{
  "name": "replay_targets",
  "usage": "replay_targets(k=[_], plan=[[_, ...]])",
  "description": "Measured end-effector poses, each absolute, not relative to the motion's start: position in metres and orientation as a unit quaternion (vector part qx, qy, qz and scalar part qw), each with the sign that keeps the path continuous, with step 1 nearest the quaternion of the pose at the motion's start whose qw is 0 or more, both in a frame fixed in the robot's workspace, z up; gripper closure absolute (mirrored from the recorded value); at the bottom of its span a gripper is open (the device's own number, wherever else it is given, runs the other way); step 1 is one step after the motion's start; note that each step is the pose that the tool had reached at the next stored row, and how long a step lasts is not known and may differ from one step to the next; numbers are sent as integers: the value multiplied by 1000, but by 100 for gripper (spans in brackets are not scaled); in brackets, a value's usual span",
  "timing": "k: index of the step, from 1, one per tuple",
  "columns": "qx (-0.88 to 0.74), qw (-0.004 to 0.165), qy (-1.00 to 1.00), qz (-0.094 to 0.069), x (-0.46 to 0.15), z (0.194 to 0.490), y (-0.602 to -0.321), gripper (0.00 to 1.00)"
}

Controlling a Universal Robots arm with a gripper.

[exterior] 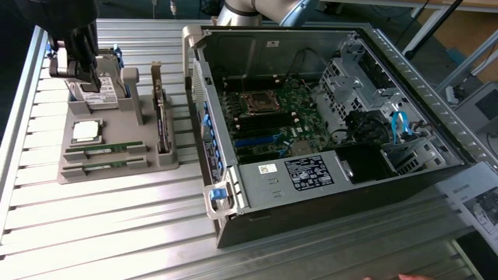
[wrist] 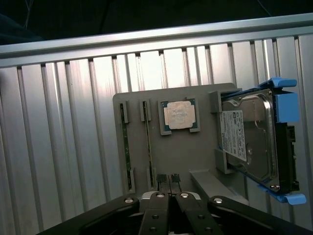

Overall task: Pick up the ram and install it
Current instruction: 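Pick up the ram and move it above insertion slot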

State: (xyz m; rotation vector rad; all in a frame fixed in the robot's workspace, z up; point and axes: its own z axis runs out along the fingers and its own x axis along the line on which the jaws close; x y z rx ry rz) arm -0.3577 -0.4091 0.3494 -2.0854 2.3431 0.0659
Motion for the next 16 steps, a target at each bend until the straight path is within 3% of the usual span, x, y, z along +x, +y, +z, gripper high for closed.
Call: replay_targets(k=[1,3,4,16], plan=[[-665,2,747,21,-358,349,-409,83],[-665,2,747,21,-358,349,-409,83],[-665,2,747,21,-358,349,-409,76],[-665,2,747,21,-358,349,-413,76]])
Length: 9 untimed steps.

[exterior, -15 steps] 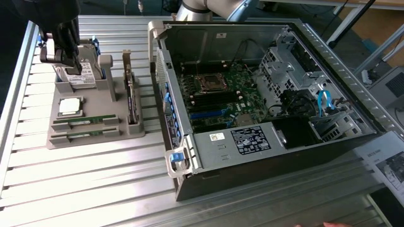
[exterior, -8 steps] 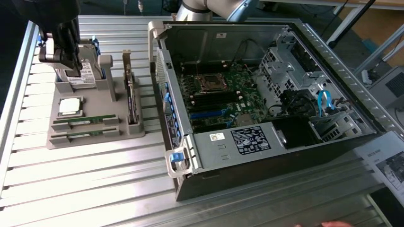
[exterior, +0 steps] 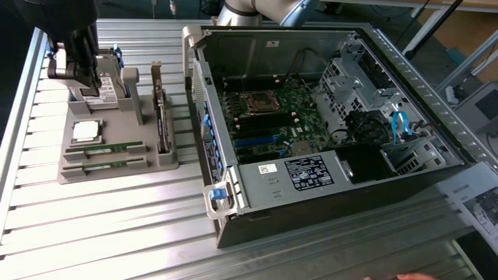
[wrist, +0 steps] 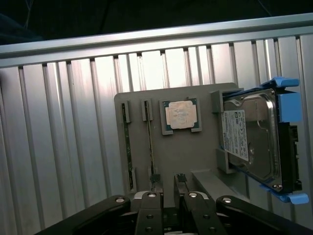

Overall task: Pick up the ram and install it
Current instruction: 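Pick up the ram and move it above insertion slot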

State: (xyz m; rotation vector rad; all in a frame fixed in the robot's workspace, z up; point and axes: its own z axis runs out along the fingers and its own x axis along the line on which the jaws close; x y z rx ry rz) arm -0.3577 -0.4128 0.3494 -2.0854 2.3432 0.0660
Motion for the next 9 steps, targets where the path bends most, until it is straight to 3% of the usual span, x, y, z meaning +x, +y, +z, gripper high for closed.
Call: replay_targets(k=[9], plan=[[-665,2,747,21,-358,349,-427,76]])
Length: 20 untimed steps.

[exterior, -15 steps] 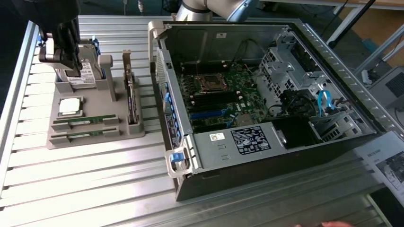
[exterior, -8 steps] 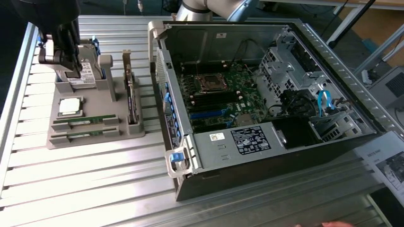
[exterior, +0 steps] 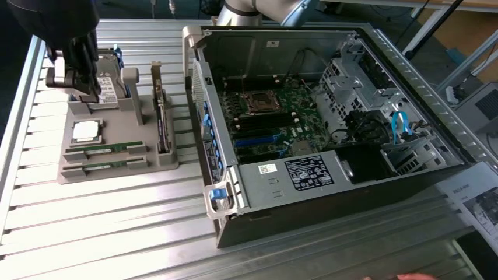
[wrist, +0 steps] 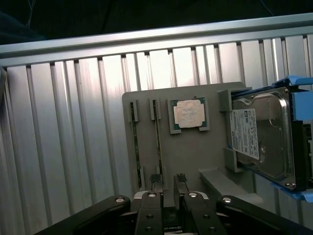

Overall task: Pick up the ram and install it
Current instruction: 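Pick up the ram and move it above insertion slot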

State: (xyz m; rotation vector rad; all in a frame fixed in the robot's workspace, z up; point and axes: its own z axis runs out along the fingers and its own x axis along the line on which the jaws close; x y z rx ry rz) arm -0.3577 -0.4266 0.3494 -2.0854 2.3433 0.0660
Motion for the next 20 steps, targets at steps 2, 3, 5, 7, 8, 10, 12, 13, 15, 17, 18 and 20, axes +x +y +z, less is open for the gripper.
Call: replay_targets(k=[2,3,5,7,8,10,12,13,15,17,18,20], plan=[[-665,2,747,21,-358,349,-430,76],[-665,2,747,21,-358,349,-431,76],[-665,2,747,21,-358,349,-432,76],[-665,2,747,21,-358,349,-434,76],[-665,2,747,21,-358,349,-435,76],[-665,2,747,21,-358,349,-438,76],[-665,2,747,21,-358,349,-439,76],[-665,2,747,21,-358,349,-439,76],[-665,2,747,21,-358,349,-439,76],[-665,2,747,21,-358,349,-439,76],[-665,2,747,21,-358,349,-439,76],[-665,2,747,21,-358,348,-439,76]])
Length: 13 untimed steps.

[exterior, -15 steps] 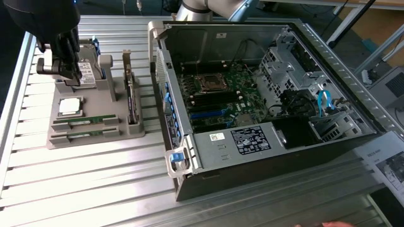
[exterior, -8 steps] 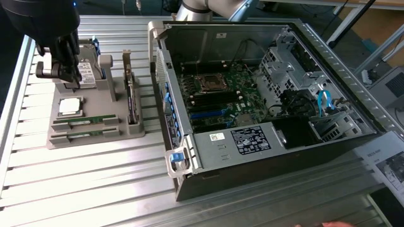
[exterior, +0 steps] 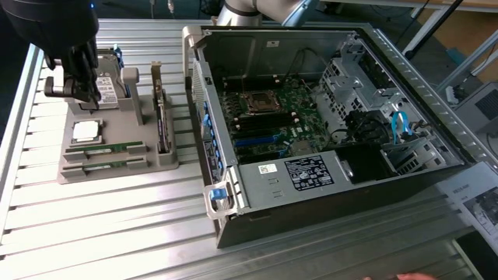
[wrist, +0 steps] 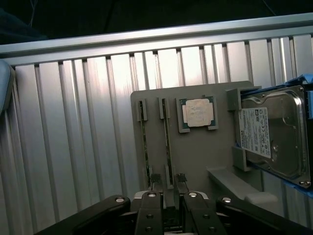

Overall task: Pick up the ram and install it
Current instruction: 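Pick up the ram and move it above insertion slot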

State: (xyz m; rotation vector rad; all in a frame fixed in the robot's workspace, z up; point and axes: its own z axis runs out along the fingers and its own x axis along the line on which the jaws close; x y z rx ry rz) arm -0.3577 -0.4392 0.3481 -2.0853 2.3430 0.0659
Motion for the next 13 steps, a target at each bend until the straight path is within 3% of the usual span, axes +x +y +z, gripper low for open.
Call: replay_targets(k=[13], plan=[[-665,2,747,21,-358,328,-439,76]])
